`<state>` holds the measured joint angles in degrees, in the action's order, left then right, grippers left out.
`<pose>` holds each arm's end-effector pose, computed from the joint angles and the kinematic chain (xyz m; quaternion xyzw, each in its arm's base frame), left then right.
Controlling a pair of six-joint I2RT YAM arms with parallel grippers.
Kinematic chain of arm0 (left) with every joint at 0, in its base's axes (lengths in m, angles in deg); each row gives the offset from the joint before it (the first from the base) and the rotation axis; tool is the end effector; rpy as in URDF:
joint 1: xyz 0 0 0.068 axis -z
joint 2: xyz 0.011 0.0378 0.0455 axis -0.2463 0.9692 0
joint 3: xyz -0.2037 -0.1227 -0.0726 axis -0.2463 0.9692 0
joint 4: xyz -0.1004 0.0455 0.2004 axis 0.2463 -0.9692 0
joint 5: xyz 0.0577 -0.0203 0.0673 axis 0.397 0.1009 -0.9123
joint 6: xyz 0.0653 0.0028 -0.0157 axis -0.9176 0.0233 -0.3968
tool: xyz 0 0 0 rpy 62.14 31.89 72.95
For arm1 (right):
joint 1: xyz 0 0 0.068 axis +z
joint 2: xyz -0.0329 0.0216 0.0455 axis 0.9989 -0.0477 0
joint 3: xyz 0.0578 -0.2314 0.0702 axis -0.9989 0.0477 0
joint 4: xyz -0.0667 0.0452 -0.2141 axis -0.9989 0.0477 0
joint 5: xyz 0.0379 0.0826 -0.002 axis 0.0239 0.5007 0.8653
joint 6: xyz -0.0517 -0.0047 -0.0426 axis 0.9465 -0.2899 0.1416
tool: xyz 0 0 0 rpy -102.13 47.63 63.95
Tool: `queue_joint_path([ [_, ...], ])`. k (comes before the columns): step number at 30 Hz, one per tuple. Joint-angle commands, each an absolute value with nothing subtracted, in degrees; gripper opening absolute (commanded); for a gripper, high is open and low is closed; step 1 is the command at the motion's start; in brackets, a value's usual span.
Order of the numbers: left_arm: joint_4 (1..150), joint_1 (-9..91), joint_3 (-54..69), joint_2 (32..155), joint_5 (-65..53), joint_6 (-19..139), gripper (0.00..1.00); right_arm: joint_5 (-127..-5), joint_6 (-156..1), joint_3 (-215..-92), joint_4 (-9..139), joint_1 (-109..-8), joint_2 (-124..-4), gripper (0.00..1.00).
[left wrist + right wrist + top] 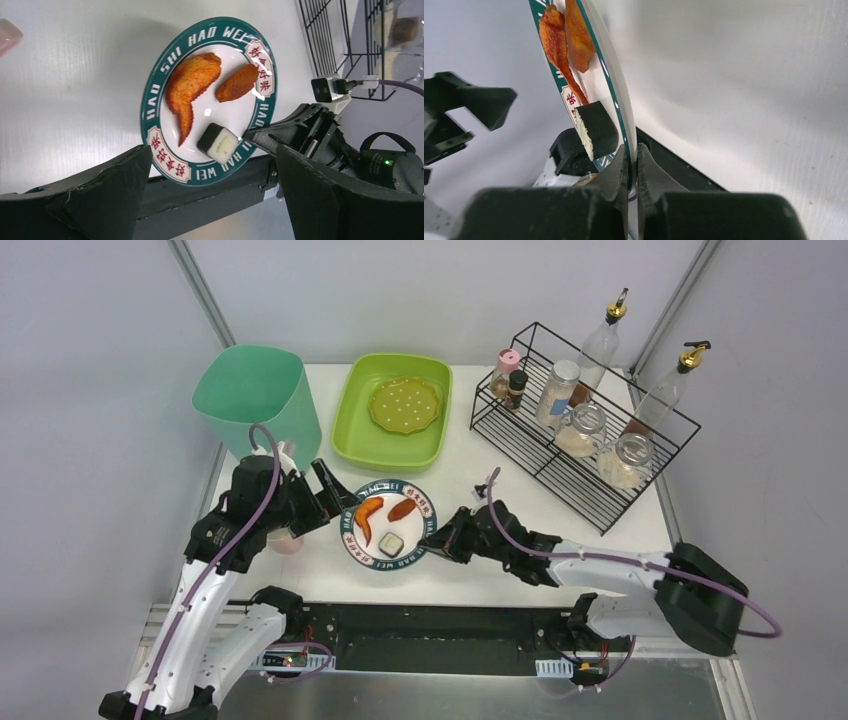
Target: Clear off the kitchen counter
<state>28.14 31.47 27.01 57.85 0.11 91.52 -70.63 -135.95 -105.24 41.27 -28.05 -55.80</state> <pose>0.1254 -0.0528 0.3036 -0.1351 0.8615 -0.3350 0.3569 0.1297 0.2230 0.1870 0.0285 0.8280 0.5050 0.2422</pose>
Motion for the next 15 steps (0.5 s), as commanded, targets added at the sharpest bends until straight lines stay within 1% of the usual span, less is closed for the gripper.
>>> queue_joint_path([
  [1, 28.01, 31.62, 26.06, 55.67, 4.95, 93.73, 0.99, -72.8, -133.42, -107.84, 46.01, -28.28, -43.85, 0.0],
  [5, 28.27, 31.62, 25.76, 54.69, 9.01, 94.86, 0.99, -76.18, -132.04, -110.76, 56.97, -28.43, -36.12, 0.0],
  [8, 28.9, 31.59, 25.52, 54.2, 11.07, 95.66, 0.95, -76.58, -131.46, -113.07, 61.55, -28.57, -33.04, 0.0],
  [9, 29.15, 31.57, 25.47, 53.97, 11.62, 95.89, 0.91, -76.49, -131.43, -113.93, 62.89, -28.57, -32.63, 0.0],
  [10, 29.43, 31.57, 25.41, 53.74, 12.17, 96.22, 0.84, -76.29, -131.21, -114.62, 63.84, -28.58, -32.44, 0.0],
  [11, 29.68, 31.59, 25.4, 53.52, 12.66, 96.48, 0.8, -76.1, -131.22, -115.13, 64.39, -28.58, -32.23, 0.0],
  [15, 30.4, 31.57, 25.89, 52.5, 13.98, 97.33, 0.68, -75.36, -131.83, -116.47, 65.99, -28.55, -31.66, 0.0],
])
